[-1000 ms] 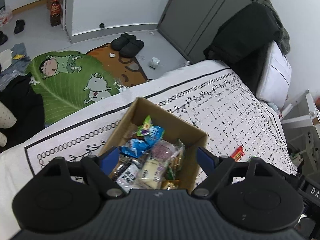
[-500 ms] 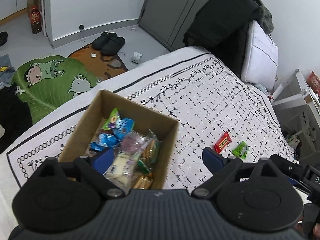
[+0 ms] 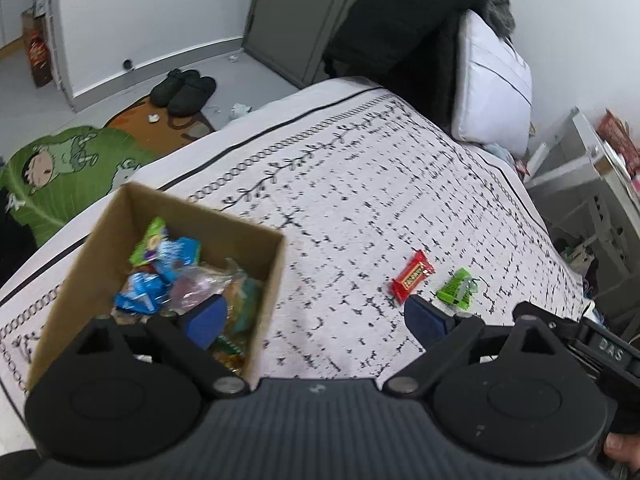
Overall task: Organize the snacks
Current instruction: 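Move both tools back over the red bar and green candy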
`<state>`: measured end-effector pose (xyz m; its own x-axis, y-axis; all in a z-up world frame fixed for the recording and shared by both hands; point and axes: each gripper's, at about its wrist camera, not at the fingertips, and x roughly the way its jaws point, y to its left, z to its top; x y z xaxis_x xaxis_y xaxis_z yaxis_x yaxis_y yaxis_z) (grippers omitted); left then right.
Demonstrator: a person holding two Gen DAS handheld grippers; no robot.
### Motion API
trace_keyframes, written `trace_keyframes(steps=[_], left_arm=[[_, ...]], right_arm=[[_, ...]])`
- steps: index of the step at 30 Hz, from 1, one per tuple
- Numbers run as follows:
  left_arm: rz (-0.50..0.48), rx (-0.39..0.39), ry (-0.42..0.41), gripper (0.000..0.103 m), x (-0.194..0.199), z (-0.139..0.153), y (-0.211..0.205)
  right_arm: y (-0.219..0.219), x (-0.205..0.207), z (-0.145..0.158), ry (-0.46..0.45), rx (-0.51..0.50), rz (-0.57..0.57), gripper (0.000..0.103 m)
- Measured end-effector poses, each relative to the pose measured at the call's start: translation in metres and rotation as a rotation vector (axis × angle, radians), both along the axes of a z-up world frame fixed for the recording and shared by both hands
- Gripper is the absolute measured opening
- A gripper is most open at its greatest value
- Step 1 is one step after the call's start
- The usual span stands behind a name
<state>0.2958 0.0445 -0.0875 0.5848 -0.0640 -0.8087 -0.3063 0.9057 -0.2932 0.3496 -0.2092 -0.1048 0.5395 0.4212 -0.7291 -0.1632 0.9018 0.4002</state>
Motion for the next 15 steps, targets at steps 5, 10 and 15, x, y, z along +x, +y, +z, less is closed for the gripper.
trace_keyframes(steps=[5, 10, 15], left_arm=[[-0.040, -0.018, -0.004, 0.093, 0.019, -0.012, -0.024], [-0.075, -0.007, -0.009, 0.087, 0.041, -0.027, -0.046], [-0.083, -0.006, 0.019, 0.081, 0.068, -0.046, -0.059]], right_arm=[[-0.015, 0.015, -0.017, 0.054, 0.033, -0.060, 0.076], [-0.022, 0.030, -0.031, 0.069, 0.057, -0.069, 0.071], [-0.028, 0.044, -0.052, 0.122, 0.076, -0.089, 0.066]])
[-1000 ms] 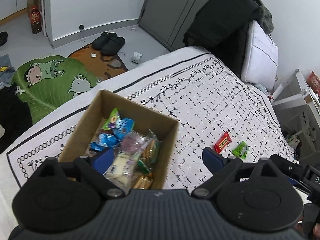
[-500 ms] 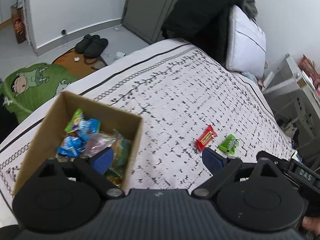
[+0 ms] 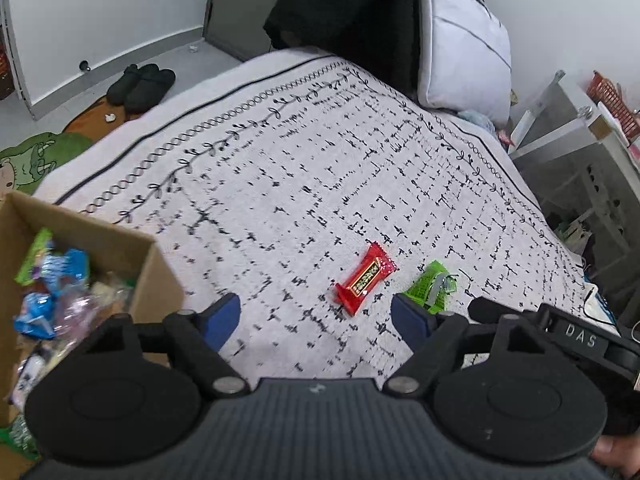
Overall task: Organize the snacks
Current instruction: 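Move both tools back over the red bar and green candy, then grasp the red candy bar with the left gripper while the right grasps the green candy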
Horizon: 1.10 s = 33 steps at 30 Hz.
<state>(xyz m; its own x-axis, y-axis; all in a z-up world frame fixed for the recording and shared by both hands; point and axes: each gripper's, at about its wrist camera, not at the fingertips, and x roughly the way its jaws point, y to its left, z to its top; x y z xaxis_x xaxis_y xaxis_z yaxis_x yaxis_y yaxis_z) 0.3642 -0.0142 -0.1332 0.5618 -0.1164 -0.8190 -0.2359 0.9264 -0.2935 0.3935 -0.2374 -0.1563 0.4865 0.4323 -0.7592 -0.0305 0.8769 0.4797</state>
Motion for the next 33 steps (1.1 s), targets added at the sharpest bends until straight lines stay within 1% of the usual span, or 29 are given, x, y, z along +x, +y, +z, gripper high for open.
trace_keyframes(steps=[3, 7, 10, 17, 19, 21, 22, 24, 25, 27, 29, 31, 33], left_arm=[[-0.008, 0.008, 0.013, 0.077, 0.014, -0.011, -0.006], [-0.011, 0.002, 0.040, 0.070, 0.031, -0.027, -0.015], [-0.028, 0.009, 0.052, 0.069, 0.044, -0.038, -0.023], [-0.090, 0.035, 0.081, 0.069, 0.067, -0.061, -0.043], [-0.107, 0.046, 0.083, 0.069, 0.071, -0.065, -0.048], [-0.113, 0.055, 0.089, 0.069, 0.076, -0.071, -0.052], [-0.110, 0.058, 0.092, 0.069, 0.078, -0.074, -0.053], [-0.108, 0.077, 0.094, 0.067, 0.080, -0.078, -0.056], [-0.112, 0.092, 0.089, 0.064, 0.082, -0.079, -0.058], [-0.114, 0.110, 0.088, 0.051, 0.084, -0.078, -0.061], [-0.105, 0.101, 0.092, 0.020, 0.086, -0.076, -0.058], [-0.098, 0.066, 0.096, 0.020, 0.085, -0.073, -0.053], [-0.097, 0.059, 0.089, 0.020, 0.080, -0.069, -0.049]], right_arm=[[0.000, 0.009, -0.009, 0.026, 0.018, -0.003, 0.065], [0.002, 0.024, -0.018, 0.033, 0.010, -0.009, 0.063], [0.004, 0.034, -0.024, 0.043, -0.004, -0.022, 0.061], [0.000, 0.056, -0.040, 0.082, 0.009, -0.054, 0.057], [0.000, 0.060, -0.044, 0.089, 0.003, -0.063, 0.051], [0.000, 0.062, -0.044, 0.088, 0.002, -0.061, 0.048], [0.001, 0.062, -0.044, 0.083, 0.001, -0.056, 0.043], [0.002, 0.063, -0.048, 0.082, 0.013, -0.041, 0.037], [0.001, 0.064, -0.049, 0.082, 0.015, -0.040, 0.034], [0.002, 0.064, -0.049, 0.077, 0.013, -0.033, 0.033], [0.003, 0.062, -0.047, 0.070, 0.011, -0.028, 0.027], [0.004, 0.059, -0.045, 0.054, 0.006, -0.023, 0.025], [0.006, 0.054, -0.042, 0.040, -0.004, -0.015, 0.022]])
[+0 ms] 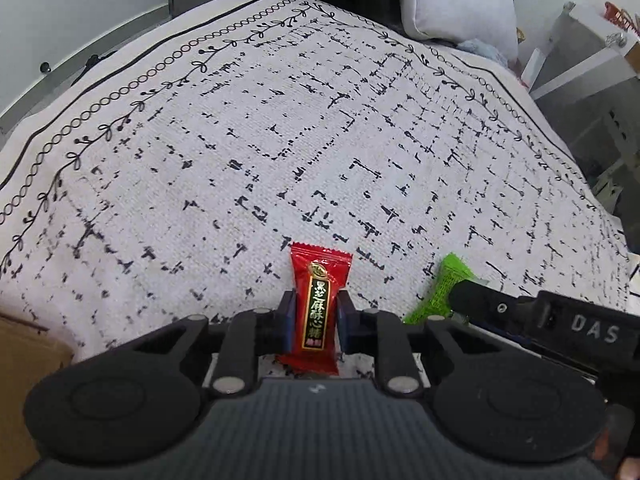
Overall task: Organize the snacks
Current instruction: 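Grasp the red candy bar with the left gripper while the right grasps the green candy, then carry the red bar and green candy over the box with both grippers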
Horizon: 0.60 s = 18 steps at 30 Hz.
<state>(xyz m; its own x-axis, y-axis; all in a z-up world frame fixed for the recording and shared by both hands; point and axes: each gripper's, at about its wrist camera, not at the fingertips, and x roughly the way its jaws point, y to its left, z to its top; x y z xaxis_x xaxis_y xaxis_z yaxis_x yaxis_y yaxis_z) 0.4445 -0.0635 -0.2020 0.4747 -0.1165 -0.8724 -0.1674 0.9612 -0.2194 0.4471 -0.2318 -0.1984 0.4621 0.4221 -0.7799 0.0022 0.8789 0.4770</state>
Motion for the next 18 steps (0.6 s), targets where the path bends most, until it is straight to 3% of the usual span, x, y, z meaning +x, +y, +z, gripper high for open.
trace_keyframes(steps=[18], left_arm=[[0.073, -0.053, -0.072, 0.020, -0.088, 0.060, 0.037]], right_arm=[[0.004, -0.066, 0.049, -0.105, -0.054, 0.039, 0.018]])
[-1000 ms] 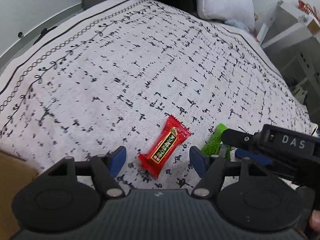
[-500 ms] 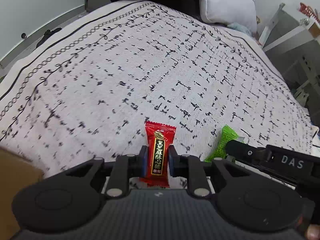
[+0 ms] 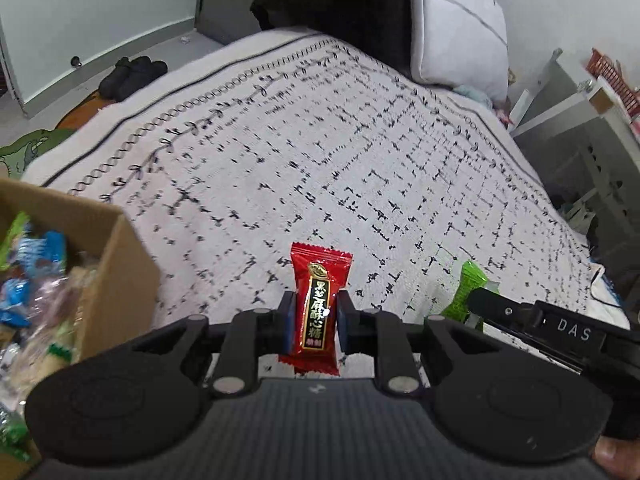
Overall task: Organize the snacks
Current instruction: 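Carry the red bar and green candy over the box with both grippers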
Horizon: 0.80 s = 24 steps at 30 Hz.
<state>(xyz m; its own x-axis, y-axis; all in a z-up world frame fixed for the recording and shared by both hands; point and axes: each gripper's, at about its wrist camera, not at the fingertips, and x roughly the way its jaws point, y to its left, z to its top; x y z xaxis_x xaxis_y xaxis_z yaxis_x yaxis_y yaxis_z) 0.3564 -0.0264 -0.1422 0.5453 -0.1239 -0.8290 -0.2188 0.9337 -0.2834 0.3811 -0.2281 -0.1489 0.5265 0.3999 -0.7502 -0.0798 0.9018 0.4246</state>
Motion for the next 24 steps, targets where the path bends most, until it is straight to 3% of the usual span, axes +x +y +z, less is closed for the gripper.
trace_keyframes(steps=[24], left_arm=[[0.191, -0.004, -0.118, 0.020, -0.120, 0.077, 0.083]], right_arm=[[0.059, -0.090, 0.097, -0.186, 0.129, 0.136, 0.018]])
